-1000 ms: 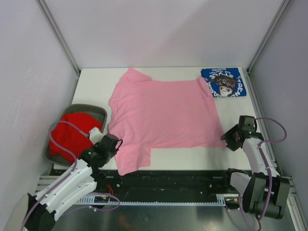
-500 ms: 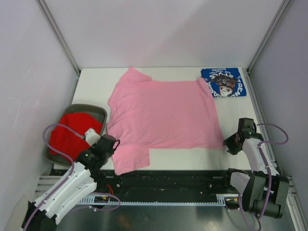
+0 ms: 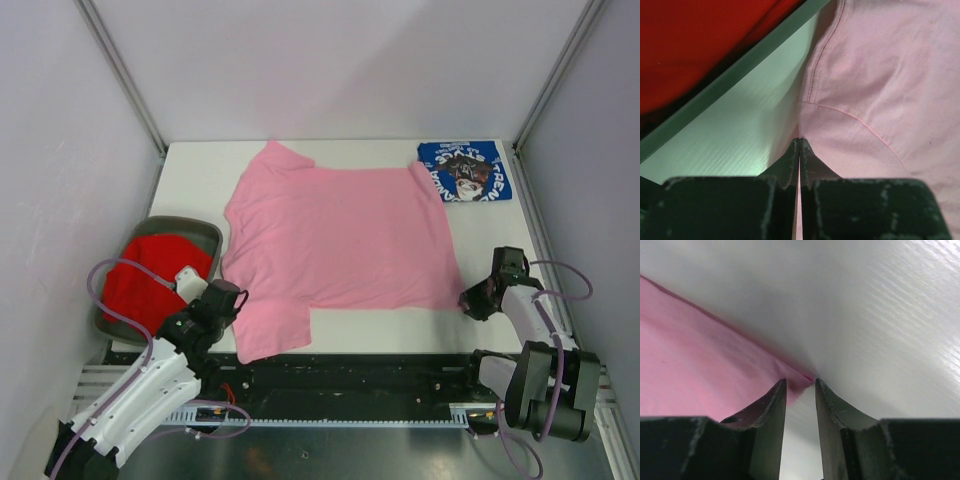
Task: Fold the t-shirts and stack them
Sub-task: Grap the side of the flattened tshirt closest away from the robot with both arms, then fold the flattened tshirt in 1/3 of the way
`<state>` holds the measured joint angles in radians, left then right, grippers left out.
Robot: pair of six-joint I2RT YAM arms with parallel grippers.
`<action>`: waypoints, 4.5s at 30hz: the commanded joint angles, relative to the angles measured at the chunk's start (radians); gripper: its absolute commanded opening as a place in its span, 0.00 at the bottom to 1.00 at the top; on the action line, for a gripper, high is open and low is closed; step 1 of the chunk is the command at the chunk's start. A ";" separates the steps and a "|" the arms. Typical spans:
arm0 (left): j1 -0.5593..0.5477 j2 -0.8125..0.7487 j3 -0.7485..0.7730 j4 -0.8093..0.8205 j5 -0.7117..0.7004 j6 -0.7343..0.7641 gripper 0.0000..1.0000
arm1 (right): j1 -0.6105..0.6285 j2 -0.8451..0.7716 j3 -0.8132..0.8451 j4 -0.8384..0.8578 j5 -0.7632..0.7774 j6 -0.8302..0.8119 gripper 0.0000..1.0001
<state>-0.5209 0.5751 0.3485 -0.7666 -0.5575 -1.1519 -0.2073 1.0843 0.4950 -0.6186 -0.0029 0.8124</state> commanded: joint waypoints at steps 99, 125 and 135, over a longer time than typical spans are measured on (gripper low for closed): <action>0.217 0.615 0.532 0.257 0.120 0.238 0.00 | 0.116 0.344 0.368 0.240 -0.023 -0.178 0.00; 0.334 0.896 0.721 0.365 0.232 0.372 0.00 | 0.054 0.505 0.468 0.351 -0.076 -0.176 0.00; 0.348 1.002 0.789 0.372 0.273 0.422 0.00 | 0.085 0.536 0.483 0.353 -0.067 -0.179 0.00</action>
<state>-0.1852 1.5471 1.0805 -0.4267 -0.2951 -0.7807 -0.1314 1.6096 0.9344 -0.2939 -0.0799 0.6498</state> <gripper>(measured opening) 0.006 0.011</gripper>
